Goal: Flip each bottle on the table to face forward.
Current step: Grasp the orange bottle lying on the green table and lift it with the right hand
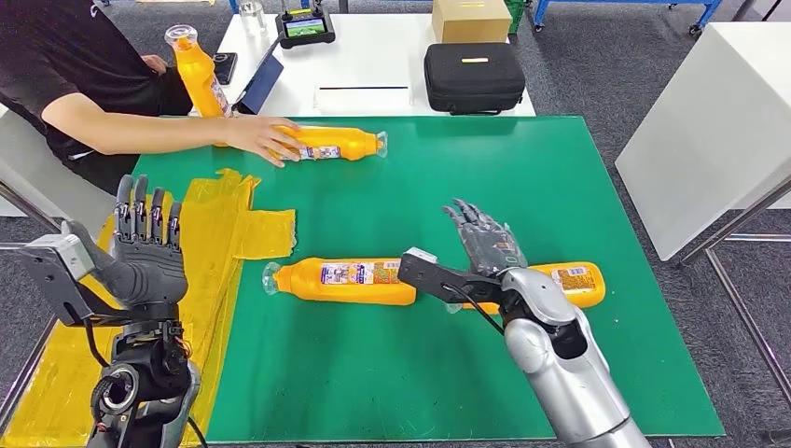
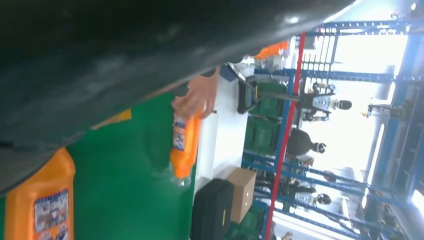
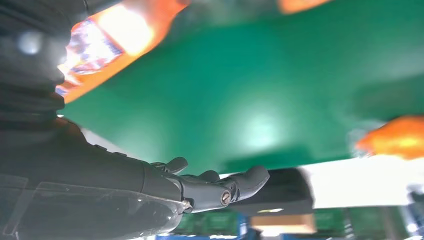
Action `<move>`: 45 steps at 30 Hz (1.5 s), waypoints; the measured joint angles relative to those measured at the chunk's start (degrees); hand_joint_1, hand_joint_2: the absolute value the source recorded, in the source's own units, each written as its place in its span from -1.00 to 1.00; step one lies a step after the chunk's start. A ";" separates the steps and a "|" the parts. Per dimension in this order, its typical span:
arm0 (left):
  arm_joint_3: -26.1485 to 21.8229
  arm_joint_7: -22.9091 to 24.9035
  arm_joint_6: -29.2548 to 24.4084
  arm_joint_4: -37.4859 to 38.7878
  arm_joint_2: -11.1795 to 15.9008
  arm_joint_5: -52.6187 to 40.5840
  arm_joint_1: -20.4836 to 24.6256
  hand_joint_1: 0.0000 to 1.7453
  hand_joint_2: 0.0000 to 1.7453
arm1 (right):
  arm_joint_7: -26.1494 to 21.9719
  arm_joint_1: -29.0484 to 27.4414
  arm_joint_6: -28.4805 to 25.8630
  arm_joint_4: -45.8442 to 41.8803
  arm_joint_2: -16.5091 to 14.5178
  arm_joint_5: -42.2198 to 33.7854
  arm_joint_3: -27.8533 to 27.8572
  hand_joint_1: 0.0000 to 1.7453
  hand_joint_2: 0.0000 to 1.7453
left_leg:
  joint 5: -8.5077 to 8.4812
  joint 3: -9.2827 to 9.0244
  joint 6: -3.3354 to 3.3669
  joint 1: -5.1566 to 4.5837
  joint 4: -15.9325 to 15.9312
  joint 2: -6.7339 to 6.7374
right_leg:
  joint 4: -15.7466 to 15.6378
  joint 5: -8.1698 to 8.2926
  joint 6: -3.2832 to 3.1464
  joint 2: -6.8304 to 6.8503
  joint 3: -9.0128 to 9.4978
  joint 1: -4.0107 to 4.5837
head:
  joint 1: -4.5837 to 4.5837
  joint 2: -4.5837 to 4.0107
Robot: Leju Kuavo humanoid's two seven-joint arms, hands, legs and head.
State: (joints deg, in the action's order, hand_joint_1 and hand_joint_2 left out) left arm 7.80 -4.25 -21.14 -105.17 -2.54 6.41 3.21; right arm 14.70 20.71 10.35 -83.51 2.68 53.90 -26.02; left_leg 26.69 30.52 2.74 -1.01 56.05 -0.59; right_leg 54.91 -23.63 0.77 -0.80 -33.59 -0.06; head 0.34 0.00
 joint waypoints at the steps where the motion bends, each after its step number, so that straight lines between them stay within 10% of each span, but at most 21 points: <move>1: 0.50 -0.05 -0.23 -0.04 0.09 0.17 0.06 -1.00 -1.00 | -0.06 0.90 0.48 1.14 -0.51 -0.34 -1.01 -1.00 1.00 | 0.00 -0.01 0.00 0.00 0.00 0.01 | 0.01 0.00 0.00 0.00 0.00 0.00 | 0.00 0.00; 15: 3.61 -0.25 -2.15 -0.49 0.61 -0.63 1.95 -1.00 -1.00 | -0.78 11.00 2.88 17.02 -7.50 -6.99 -11.51 -1.00 1.00 | -0.01 -0.02 -0.01 0.02 0.00 -0.02 | 0.10 0.00 0.00 0.00 -0.02 0.01 | -0.01 0.00; 45: 4.05 -2.21 -5.36 -4.99 1.62 0.21 -2.03 -1.00 -1.00 | -0.99 16.71 3.62 37.64 -9.94 -6.44 -20.66 -1.00 1.00 | -0.01 -0.07 -0.01 0.01 0.00 0.00 | 0.09 -0.01 0.00 0.00 0.00 0.00 | -0.01 0.00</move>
State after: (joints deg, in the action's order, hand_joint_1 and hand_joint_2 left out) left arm 11.85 -6.46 -26.51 -110.16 -0.92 6.62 1.18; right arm 13.71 37.42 13.97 -45.87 -7.26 47.46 -46.68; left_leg 26.68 30.45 2.73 -1.01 56.05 -0.60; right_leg 55.01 -23.63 0.76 -0.80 -33.58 -0.06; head 0.33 0.00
